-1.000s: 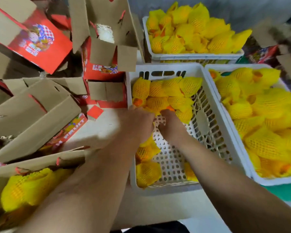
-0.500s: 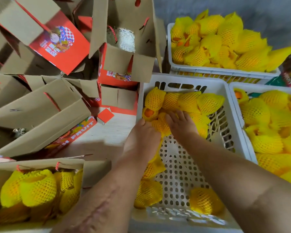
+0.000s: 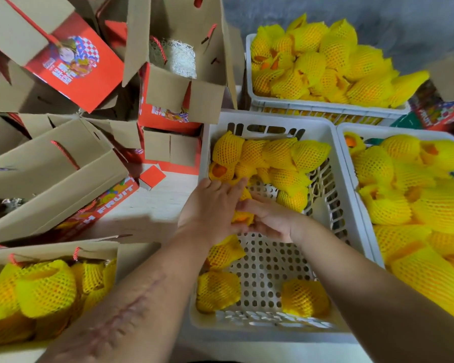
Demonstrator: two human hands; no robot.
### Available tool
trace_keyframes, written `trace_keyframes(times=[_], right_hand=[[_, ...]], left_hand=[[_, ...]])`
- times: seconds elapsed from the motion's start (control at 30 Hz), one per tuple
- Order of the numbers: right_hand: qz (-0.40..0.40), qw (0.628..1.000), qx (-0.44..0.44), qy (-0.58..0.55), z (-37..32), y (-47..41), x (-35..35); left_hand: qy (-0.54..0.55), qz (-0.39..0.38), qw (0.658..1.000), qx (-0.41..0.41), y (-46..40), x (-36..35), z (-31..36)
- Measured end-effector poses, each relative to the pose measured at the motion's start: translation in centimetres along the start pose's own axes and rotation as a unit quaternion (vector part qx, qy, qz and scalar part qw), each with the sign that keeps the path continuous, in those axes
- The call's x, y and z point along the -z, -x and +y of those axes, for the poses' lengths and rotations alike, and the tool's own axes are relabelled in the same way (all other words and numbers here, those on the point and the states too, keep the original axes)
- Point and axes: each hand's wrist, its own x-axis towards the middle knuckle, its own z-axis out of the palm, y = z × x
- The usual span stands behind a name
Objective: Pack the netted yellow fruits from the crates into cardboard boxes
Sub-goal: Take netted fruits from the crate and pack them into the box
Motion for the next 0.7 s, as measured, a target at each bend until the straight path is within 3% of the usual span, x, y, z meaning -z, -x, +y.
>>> trace_keyframes(times=[0.1,0.13,0.2,0.23,0.27,0.3,0.33,0.4,0.53,0.63,0.7], right_hand=[[-0.015,0.999,-0.031,0.005,-0.1,0.1,0.7],[0.018,1.000,-0.022,0.004,-0.5,-0.1,1.2],[0.184,0.978,0.032,0.089,-1.9,-0.6,2.9],[0.299,0.931,0.065,0.199,-2.8,-1.0,4.0],[0.396,0.851,0.092,0.332,-3.7,-1.3,5.3],[0.444,0.766,0.103,0.454,-4.4,-1.5,6.6],[0.447,0.701,0.089,0.549,-4.9,-1.8,7.8],[0.391,0.633,0.007,0.668,-5.8,-2.4,9.6],[0.384,0.581,-0.084,0.713,-6.5,-3.2,11.4],[0.376,0.505,-0.118,0.768,-7.0,-2.9,12.2],[0.377,0.475,-0.119,0.786,-6.9,-2.4,12.5]], left_hand=[[0.004,0.015,1.000,-0.011,0.0,-0.1,-0.2],[0.006,0.015,1.000,-0.010,-0.1,-0.1,-0.2],[0.019,0.015,1.000,-0.005,-0.1,0.0,-0.2],[0.025,0.016,1.000,-0.003,-0.1,0.0,-0.2],[0.030,0.016,0.999,-0.003,-0.2,0.0,-0.3],[0.031,0.015,0.999,-0.004,-0.2,0.0,-0.4],[0.031,0.017,0.999,-0.004,-0.3,0.1,-0.4],[0.033,0.024,0.999,-0.001,-0.3,0.2,-0.3],[0.031,0.030,0.999,0.002,-0.5,0.2,-0.2],[0.034,0.034,0.999,-0.001,-0.6,0.1,-0.3],[0.042,0.035,0.999,0.000,-0.6,0.1,-0.3]])
